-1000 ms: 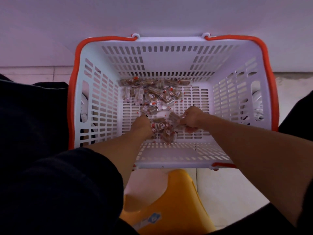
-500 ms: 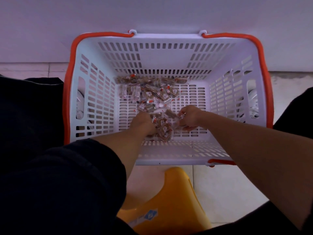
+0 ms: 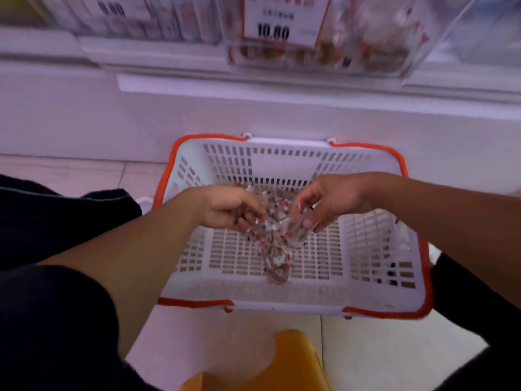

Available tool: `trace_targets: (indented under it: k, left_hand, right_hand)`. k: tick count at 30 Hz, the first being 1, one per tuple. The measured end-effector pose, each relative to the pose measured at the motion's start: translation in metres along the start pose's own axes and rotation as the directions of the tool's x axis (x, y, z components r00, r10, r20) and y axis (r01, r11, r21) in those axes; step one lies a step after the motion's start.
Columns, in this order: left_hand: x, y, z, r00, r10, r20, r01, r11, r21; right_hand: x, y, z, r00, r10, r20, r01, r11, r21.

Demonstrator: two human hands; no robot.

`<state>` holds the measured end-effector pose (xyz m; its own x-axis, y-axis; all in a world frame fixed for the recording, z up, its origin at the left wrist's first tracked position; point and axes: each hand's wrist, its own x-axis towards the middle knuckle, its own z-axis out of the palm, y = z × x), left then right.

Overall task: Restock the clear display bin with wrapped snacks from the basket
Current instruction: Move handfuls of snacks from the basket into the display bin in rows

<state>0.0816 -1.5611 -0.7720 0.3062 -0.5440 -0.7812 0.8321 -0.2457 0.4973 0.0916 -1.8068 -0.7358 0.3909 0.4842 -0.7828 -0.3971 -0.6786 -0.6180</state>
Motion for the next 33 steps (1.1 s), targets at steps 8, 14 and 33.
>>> trace_targets:
  k: [8,14,33]
  left_hand:
    - [-0.167,0.144,0.065,0.964,0.241,0.114,-0.266,0.890,0.371]
    - [-0.197,0.156,0.101,0.876,0.403,0.266,-0.473,0.826,0.307]
    - [-0.194,0.218,0.105,0.651,0.746,-0.140,-0.650,0.644,0.403]
  right_hand:
    - [-0.164,-0.111,-0.009,0.723,-0.606,-0.331,0.617,0.782,-0.084]
    - [-0.177,-0.135,0.000,0.331,-0.776,-0.537,0.755,0.559,-0.342]
    - [-0.184,-0.183,-0.069,0.451,-0.718,-0.530,0.598,0.684,-0.418]
